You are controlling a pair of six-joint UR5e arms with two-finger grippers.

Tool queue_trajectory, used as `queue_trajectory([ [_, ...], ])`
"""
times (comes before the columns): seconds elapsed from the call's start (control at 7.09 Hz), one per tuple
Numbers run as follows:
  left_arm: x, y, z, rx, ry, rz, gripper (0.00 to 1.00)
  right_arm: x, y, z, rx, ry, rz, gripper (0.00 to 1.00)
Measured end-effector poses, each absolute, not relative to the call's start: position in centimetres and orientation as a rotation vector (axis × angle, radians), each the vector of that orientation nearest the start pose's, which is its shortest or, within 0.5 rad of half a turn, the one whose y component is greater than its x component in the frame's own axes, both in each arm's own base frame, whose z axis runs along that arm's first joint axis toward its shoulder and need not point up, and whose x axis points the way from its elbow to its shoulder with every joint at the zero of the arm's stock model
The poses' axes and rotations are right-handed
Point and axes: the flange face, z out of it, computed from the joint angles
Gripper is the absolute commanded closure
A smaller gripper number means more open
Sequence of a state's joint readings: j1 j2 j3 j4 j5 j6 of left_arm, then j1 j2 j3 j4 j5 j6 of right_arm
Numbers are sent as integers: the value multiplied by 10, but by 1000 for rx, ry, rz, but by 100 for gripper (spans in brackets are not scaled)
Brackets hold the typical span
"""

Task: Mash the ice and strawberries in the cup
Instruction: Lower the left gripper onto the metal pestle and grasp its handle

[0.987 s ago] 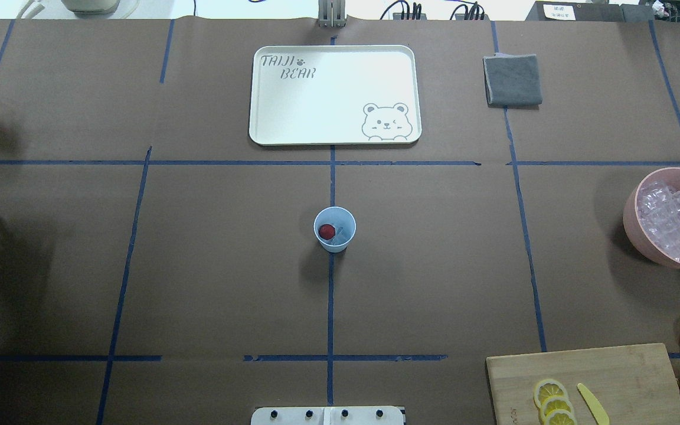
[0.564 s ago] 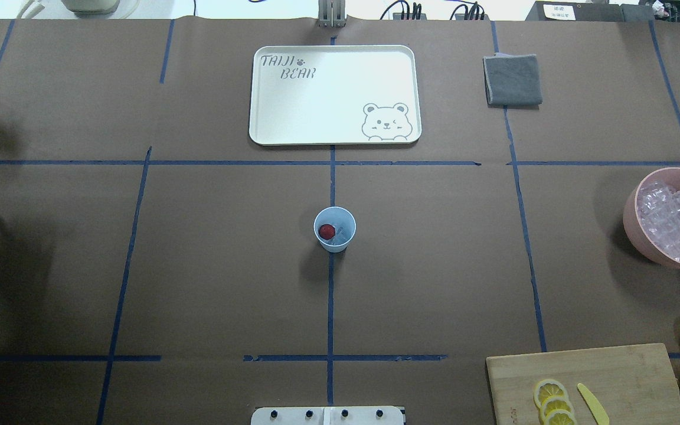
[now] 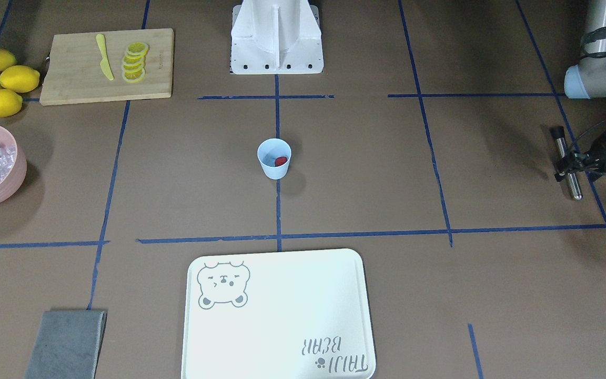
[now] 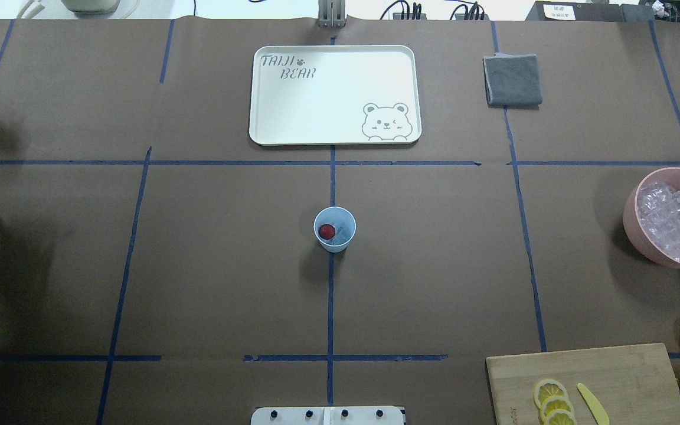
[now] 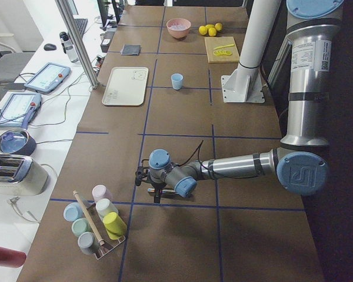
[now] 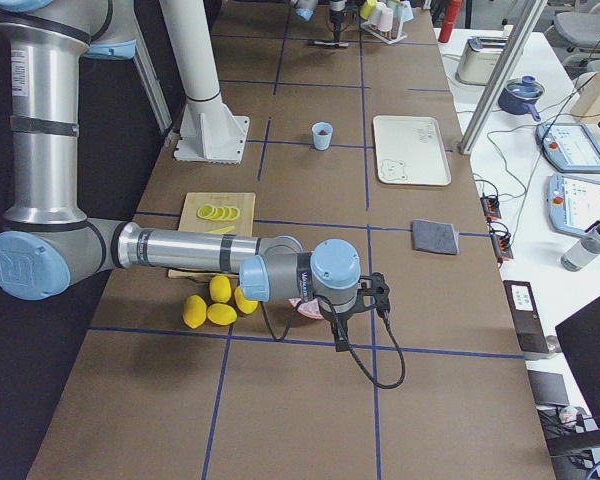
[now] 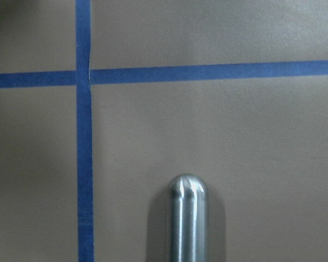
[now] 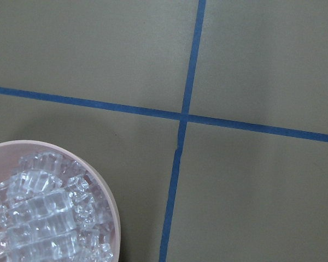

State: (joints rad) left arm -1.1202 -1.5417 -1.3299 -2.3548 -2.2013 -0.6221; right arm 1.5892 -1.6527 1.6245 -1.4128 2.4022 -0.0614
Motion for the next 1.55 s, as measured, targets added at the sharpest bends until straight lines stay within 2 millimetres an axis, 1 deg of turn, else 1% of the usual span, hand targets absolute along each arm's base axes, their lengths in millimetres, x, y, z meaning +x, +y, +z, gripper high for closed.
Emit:
queue_trajectory([
  [0.14,147,-475,713,113,783,1,30,68,-464,651,156,-825,-94,1],
  [0.42,147,-475,712,114,783,3,55,68,-464,651,155,-826,-95,1],
  [0.56,147,-475,712,114,783,4,65,68,-464,651,155,-826,-95,1],
  [0.71,147,-475,713,115,782,4,78,68,-464,650,156,-826,-96,1],
  [0.85,147,-475,713,116,782,5,93,68,-464,650,157,-826,-96,1],
  [0.99,146,-474,713,120,783,9,100,68,-465,649,158,-827,-96,1],
  [1.13,145,-473,710,130,788,14,100,68,-465,648,160,-828,-97,1],
  [1.27,144,-475,695,156,803,21,100,68,-465,647,162,-828,-97,1],
  [1.41,138,-479,668,201,827,24,100,68,-466,647,162,-829,-98,1],
  [1.55,124,-486,638,264,848,15,100,68,-466,646,163,-831,-98,1],
])
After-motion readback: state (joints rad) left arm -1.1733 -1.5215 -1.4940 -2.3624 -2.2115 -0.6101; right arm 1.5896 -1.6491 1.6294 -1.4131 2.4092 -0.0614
